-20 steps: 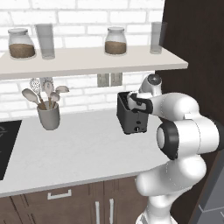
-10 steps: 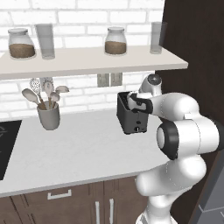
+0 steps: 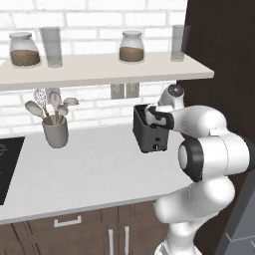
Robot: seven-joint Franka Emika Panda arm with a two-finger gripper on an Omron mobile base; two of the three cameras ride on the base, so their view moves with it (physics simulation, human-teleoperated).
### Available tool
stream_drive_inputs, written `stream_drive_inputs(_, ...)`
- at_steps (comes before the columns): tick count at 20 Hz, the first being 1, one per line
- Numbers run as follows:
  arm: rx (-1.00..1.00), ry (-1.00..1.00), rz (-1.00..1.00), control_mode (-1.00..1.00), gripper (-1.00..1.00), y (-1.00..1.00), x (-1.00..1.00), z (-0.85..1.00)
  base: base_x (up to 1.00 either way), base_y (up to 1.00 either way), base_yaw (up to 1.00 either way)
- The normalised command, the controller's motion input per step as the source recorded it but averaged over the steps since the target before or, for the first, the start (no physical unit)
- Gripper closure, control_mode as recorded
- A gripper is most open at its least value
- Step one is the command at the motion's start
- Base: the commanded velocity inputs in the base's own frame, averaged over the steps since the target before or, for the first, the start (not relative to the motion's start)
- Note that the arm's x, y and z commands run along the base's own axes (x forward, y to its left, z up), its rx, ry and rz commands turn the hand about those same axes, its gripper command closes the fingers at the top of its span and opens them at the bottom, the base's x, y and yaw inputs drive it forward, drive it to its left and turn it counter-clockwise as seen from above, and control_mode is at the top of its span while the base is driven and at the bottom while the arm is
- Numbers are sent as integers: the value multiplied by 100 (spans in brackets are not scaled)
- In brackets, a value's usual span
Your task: Start the toaster. Once the lever pops up, take the bread to the plate on the dining counter.
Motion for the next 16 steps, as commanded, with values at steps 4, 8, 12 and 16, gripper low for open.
stream_drive_inputs(4, 0, 0, 0, -100, -100, 0, 0, 0, 0, 0, 0)
stream_drive_inputs(8, 0, 0, 0, -100, -100, 0, 0, 0, 0, 0, 0)
stream_drive_inputs(12, 0, 0, 0, -100, -100, 0, 0, 0, 0, 0, 0)
stream_drive_inputs(16, 0, 0, 0, -100, -100, 0, 0, 0, 0, 0, 0)
